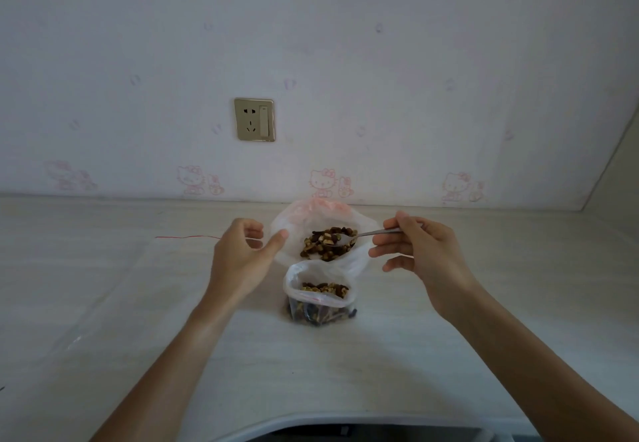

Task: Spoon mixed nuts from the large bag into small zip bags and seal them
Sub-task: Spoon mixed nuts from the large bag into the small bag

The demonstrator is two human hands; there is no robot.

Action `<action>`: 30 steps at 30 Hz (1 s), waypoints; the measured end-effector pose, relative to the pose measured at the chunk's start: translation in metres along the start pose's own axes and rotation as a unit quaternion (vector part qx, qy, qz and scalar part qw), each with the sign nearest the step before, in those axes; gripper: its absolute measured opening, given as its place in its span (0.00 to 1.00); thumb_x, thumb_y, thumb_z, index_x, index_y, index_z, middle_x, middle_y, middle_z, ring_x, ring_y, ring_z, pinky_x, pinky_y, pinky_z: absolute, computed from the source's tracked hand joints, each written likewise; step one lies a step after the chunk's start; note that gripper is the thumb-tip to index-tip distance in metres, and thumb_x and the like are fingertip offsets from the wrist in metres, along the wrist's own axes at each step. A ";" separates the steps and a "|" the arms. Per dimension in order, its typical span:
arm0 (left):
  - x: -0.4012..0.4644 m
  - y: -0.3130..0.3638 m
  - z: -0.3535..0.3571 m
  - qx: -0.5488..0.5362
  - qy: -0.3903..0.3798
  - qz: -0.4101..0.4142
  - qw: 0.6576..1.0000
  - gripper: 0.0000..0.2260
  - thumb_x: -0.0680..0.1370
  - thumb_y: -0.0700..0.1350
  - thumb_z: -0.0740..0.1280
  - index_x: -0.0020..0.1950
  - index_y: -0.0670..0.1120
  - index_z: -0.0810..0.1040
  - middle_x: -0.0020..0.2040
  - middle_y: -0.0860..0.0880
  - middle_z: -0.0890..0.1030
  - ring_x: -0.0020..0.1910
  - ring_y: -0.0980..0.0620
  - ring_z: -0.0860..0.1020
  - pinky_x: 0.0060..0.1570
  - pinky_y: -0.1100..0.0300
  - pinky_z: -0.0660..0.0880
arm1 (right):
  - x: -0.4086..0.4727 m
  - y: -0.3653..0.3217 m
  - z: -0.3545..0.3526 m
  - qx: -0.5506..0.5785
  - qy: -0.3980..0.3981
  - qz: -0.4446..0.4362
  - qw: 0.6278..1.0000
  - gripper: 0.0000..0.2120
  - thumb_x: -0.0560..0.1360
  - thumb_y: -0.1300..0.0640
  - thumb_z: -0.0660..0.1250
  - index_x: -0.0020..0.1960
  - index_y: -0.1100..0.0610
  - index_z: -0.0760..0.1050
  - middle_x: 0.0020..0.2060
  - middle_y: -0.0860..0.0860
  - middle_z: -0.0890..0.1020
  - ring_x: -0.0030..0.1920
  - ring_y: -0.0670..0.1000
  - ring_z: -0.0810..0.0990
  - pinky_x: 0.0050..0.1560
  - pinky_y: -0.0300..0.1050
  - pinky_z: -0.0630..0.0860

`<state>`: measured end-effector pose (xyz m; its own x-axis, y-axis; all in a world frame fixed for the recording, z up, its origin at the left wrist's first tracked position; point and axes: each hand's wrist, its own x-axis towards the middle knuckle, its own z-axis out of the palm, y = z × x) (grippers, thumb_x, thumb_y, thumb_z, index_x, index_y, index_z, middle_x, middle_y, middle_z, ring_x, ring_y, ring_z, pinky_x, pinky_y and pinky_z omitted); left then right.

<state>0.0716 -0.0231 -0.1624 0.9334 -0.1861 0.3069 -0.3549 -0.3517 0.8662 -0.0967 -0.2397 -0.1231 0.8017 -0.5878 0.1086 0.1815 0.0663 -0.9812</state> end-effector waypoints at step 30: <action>-0.058 -0.006 -0.005 -0.029 -0.134 0.021 0.990 0.11 0.82 0.50 0.70 0.40 0.51 0.83 0.32 0.51 0.84 0.24 0.59 0.76 0.30 0.69 0.71 | -0.003 0.026 0.012 -0.065 0.027 -0.003 0.998 0.15 0.85 0.52 0.62 0.53 0.61 0.81 0.41 0.56 0.88 0.42 0.57 0.88 0.30 0.46 0.82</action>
<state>0.0197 -0.0052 -0.1834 0.8674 -0.4390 0.2344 -0.3827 -0.2874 0.8780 -0.0876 -0.2269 -0.1474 0.7682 -0.6309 0.1084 0.1077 -0.0396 -0.9934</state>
